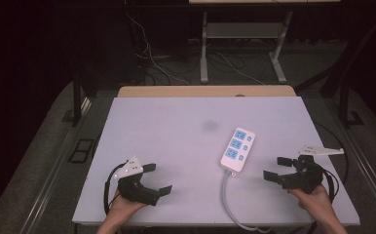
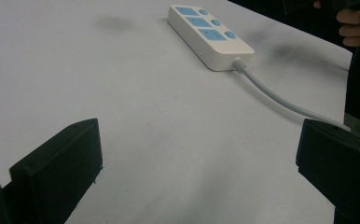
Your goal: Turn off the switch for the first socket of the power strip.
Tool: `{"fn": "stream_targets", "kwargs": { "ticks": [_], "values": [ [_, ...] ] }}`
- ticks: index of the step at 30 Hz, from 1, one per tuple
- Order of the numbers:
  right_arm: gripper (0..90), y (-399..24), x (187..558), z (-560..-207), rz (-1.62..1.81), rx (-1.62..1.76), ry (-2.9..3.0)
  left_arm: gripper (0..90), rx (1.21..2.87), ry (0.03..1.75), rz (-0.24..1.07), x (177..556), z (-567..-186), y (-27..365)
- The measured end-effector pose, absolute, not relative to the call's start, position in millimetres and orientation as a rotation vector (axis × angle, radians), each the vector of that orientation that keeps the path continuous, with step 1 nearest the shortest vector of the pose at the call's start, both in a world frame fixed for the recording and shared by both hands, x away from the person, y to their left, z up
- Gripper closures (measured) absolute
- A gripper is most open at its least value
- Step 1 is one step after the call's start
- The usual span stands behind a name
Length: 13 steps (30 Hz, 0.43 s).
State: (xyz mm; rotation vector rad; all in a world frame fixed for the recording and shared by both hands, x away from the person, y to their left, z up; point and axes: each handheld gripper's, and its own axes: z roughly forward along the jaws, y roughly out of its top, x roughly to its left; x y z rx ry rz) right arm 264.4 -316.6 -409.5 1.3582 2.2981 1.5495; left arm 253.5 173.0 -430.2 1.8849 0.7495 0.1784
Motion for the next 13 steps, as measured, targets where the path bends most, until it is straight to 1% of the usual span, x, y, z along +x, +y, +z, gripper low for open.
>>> {"fn": "stream_targets", "kwargs": {
  "ticks": [13],
  "values": [
    [0.1, -307, 252, -424, 1.503, 1.296, 2.330, 0.0, 1.887, 0.748, 0.178, 253, -430, 173]
  ]
}}
